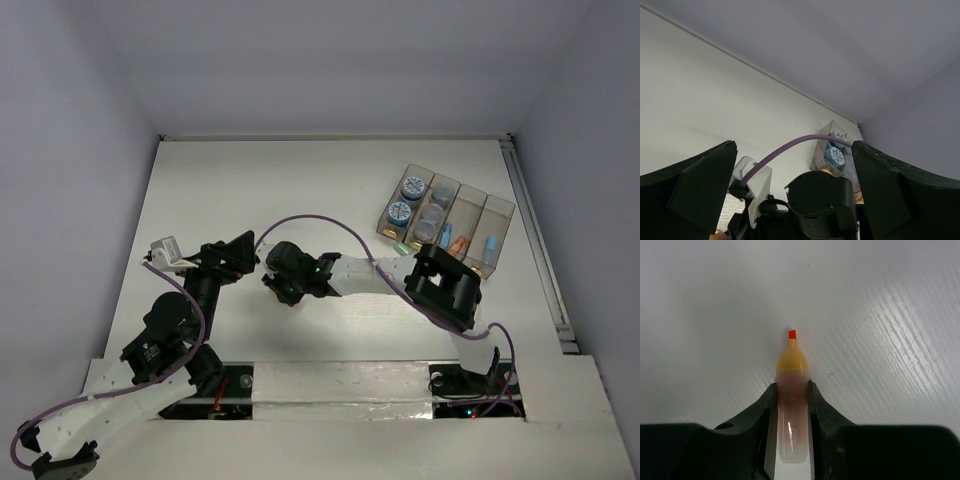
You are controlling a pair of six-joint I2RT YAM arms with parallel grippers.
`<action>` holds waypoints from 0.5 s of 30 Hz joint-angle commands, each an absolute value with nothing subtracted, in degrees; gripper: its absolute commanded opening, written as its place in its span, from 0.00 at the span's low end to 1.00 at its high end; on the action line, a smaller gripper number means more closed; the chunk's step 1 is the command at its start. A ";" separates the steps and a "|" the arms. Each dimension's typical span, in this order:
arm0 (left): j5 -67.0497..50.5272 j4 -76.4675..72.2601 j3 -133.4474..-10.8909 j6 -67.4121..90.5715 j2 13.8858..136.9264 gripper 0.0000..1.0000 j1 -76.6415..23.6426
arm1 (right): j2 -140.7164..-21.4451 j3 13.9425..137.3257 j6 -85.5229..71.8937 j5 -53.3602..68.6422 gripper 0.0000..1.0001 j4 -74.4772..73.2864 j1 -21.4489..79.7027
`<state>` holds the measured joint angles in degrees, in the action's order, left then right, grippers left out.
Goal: Sort the stationery into containers
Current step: Pick up the pen from the center of the board.
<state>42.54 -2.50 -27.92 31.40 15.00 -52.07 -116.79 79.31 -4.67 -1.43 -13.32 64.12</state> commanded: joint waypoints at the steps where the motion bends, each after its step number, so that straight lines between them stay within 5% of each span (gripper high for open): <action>1: 43.07 -3.69 -29.71 32.08 14.94 0.99 -52.38 | -118.91 82.18 -5.18 -4.04 0.22 -14.41 64.60; 9: 39.73 -4.22 -27.78 32.60 14.15 0.94 -52.38 | -116.02 82.53 -10.01 -10.02 0.04 -9.76 62.50; 15: 35.08 -2.46 -24.97 34.54 12.66 0.85 -52.38 | -105.48 77.09 -14.67 -8.62 0.04 -0.63 54.77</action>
<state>38.33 -2.07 -26.22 33.26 13.63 -52.07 -114.17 78.22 -11.25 -7.14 -9.13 59.00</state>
